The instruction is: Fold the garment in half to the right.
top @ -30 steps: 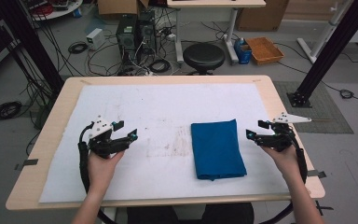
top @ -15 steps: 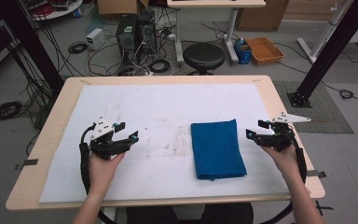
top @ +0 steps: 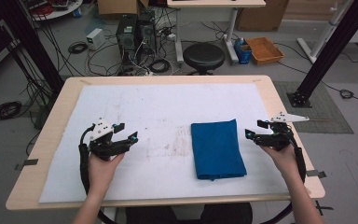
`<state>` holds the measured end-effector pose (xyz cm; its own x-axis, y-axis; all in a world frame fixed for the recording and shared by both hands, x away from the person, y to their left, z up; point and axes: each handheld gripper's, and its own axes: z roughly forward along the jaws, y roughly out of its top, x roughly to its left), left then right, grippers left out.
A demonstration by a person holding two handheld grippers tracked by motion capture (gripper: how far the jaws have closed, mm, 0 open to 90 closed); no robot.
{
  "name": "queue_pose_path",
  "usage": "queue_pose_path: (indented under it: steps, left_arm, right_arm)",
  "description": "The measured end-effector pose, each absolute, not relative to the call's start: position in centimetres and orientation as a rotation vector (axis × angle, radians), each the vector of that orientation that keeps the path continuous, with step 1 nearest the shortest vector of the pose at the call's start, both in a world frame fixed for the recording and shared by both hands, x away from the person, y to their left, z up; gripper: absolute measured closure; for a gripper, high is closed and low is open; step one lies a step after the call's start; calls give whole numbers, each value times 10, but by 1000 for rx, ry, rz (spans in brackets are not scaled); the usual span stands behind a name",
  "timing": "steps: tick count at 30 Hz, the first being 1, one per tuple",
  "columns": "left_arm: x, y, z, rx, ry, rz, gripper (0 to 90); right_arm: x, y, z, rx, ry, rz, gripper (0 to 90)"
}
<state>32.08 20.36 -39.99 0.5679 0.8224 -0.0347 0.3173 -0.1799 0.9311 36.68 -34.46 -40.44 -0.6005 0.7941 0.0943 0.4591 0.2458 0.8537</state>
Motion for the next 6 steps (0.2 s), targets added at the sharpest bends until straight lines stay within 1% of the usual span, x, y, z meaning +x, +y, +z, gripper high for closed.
queue_pose_path:
  steps: [6]
  left_arm:
    - [322,202,-402,1759,946,599,353]
  right_arm:
    - [368,-345,-405,1155,2170,1294,249]
